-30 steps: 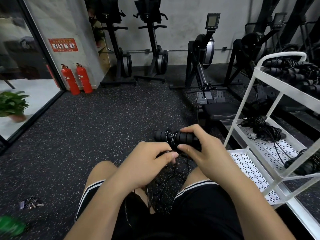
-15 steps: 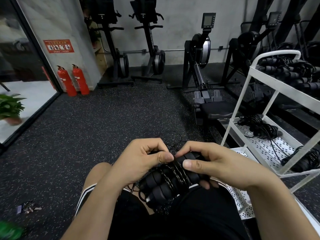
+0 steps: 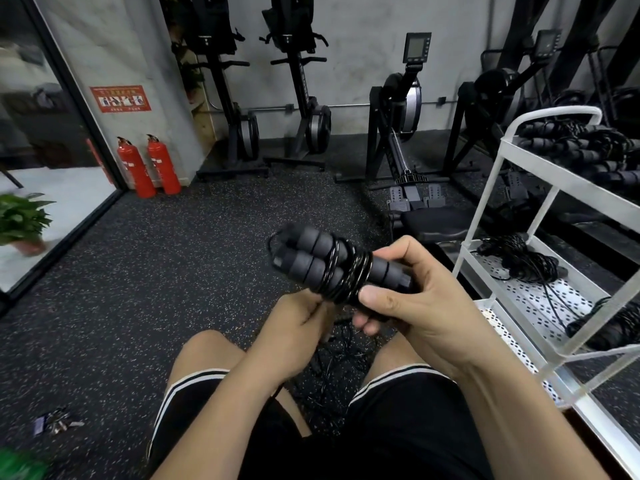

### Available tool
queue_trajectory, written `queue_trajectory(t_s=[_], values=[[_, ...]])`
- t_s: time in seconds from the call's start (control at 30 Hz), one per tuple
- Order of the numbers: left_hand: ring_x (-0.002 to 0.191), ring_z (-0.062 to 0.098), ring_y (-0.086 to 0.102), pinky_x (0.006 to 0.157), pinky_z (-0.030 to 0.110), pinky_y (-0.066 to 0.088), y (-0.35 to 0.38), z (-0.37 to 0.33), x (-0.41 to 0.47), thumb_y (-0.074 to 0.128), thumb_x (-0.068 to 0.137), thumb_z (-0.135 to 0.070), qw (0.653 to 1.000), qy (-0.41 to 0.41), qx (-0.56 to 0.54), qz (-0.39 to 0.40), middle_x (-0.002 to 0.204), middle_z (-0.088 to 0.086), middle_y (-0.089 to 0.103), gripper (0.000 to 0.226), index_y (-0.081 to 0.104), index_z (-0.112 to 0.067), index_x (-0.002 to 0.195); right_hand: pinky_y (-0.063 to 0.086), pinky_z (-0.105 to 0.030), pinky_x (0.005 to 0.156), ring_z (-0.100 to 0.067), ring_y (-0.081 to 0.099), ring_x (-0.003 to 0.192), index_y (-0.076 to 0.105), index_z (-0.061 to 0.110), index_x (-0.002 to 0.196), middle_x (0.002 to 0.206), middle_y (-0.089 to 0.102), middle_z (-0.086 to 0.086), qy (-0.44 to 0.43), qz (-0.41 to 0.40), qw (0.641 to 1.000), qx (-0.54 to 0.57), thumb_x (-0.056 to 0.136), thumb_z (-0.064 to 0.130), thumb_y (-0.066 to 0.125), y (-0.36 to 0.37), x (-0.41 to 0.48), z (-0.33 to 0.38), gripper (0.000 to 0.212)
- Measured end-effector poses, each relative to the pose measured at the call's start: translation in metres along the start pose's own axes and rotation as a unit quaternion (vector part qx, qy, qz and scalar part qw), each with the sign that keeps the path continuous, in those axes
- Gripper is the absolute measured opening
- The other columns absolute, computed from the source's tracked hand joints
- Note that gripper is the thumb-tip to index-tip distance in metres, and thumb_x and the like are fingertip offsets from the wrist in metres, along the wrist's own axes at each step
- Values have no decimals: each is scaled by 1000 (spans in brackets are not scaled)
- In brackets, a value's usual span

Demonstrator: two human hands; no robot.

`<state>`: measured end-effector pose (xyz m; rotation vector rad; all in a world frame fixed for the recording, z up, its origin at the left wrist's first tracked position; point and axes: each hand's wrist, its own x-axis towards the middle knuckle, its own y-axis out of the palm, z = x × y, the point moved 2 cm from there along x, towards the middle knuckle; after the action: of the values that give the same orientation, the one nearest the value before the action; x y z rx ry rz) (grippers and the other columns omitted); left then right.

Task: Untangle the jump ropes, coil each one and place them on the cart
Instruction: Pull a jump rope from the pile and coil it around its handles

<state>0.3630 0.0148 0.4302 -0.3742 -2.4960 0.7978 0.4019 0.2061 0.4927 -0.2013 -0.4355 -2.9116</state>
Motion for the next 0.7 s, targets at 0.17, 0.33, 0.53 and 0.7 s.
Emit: queue_trajectory(t_s=[0.17,0.33,0.53,0.7], values=[[64,8,67,66,21,46,-5,-8,6,58,110,-20,998,-49,-8,49,68,0,71,36,61,-38,79,61,-36,62,-37,76,76,52,7,115,99,74,-14,-19,-50,992,-116,76,10,89,-4,8,-5,54],[70,7,72,73,24,50,-6,-6,9,54,111,-17,996,-59,-5,64,70,-4,75,40,62,-43,82,61,-40,59,-40,76,72,46,5,114,88,76,-21,7,-40,992,-116,90,4,83,-6,18,-5,44],[59,4,58,61,21,45,-6,-8,11,53,104,-9,997,-48,-25,61,64,-9,66,41,57,-42,81,64,-51,68,-48,77,74,45,11,109,93,76,-24,-9,-59,987,-149,91,5,86,-1,32,-10,45],[58,-5,55,58,13,36,-16,-10,14,59,109,-16,992,-56,22,109,64,-28,63,37,60,-42,82,64,-51,68,-48,77,76,43,15,107,139,65,1,-8,-32,981,-193,86,2,89,-4,36,-14,53]])
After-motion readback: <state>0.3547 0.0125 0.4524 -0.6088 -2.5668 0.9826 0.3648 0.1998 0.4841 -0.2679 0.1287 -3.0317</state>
